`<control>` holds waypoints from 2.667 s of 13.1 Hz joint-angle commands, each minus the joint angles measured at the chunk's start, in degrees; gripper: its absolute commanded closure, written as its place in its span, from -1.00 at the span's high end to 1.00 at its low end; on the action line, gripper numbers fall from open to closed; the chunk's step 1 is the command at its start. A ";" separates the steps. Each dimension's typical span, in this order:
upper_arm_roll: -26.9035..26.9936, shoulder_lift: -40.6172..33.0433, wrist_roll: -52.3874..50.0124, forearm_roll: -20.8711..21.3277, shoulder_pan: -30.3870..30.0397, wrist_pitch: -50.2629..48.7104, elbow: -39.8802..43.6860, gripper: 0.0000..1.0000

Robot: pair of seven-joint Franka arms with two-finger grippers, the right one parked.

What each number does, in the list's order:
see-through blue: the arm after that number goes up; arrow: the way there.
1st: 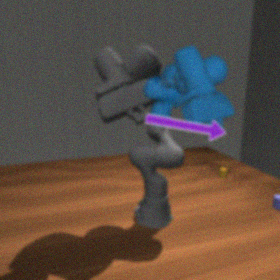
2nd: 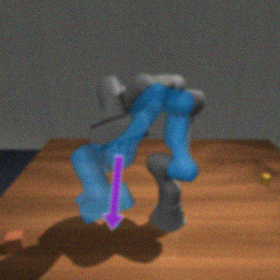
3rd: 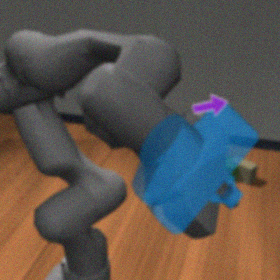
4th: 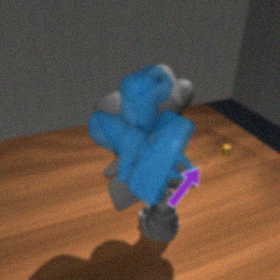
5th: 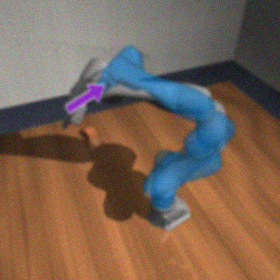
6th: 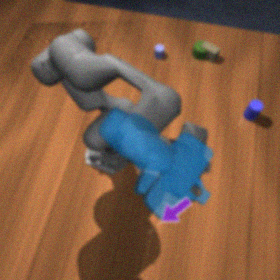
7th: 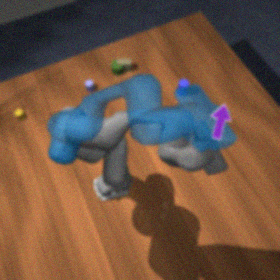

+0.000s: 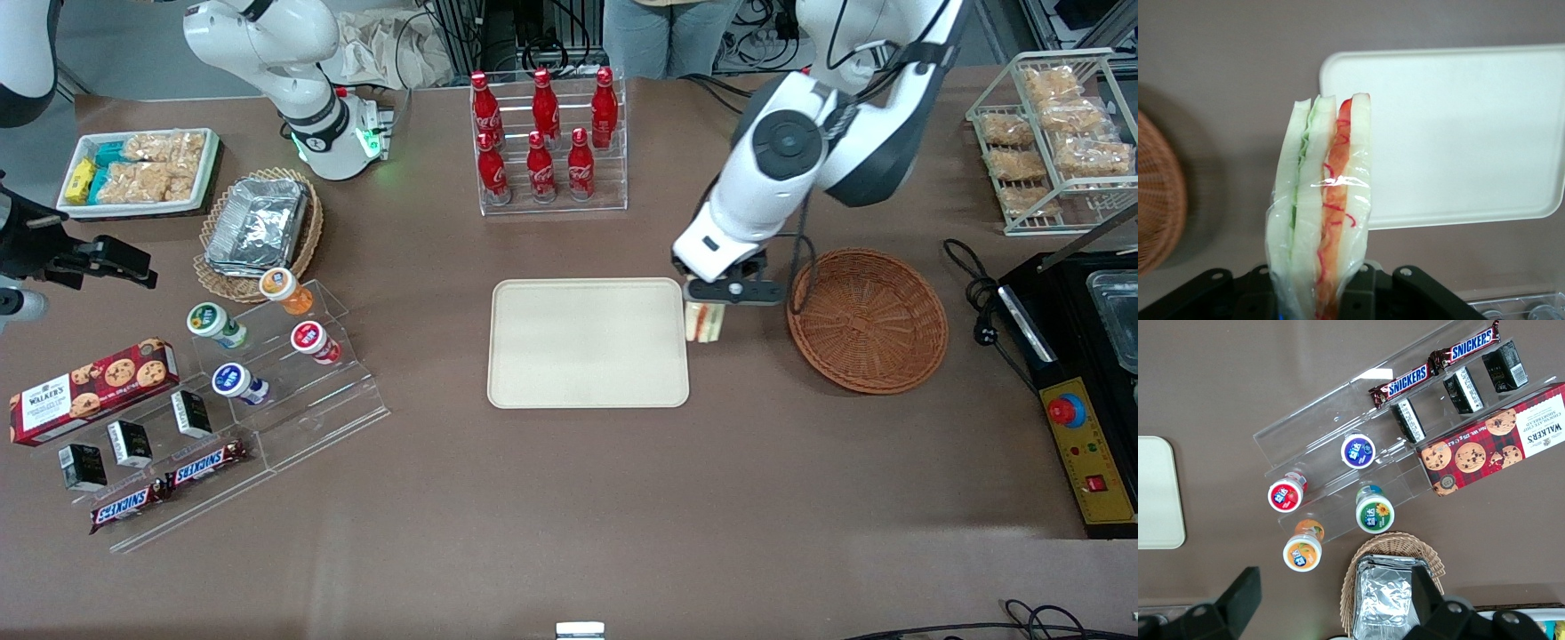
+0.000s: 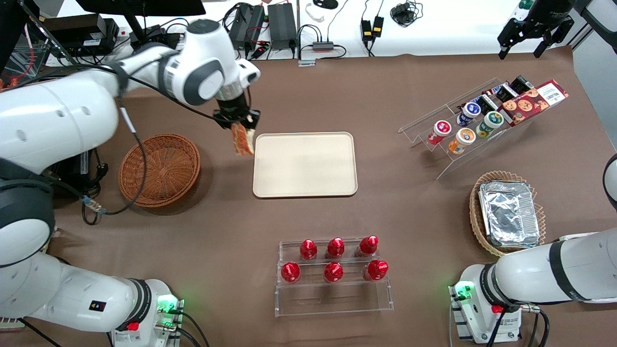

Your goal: Place sandwich from basket to tray

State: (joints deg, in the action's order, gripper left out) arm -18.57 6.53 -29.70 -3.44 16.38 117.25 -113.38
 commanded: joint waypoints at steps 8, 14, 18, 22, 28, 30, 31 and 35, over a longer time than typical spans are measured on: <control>0.73 15.78 -5.37 7.91 4.36 9.56 0.97 -1.00; 0.91 20.97 -11.25 12.04 4.71 14.75 0.97 -1.00; 0.91 21.86 -12.84 14.16 4.80 14.85 1.05 0.94; 0.91 21.77 -12.49 14.16 4.80 14.59 1.58 1.00; 1.26 18.98 -9.35 12.85 3.83 -7.64 18.62 1.00; 4.93 14.93 -4.61 10.93 3.83 -8.44 18.72 1.00; 7.30 12.65 -0.93 8.91 3.83 -9.23 18.81 1.00; 18.11 9.29 14.63 3.19 3.92 -18.60 25.02 1.00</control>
State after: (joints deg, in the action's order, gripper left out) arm -4.36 16.44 -21.12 2.25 19.88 104.03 -92.25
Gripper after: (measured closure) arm 0.000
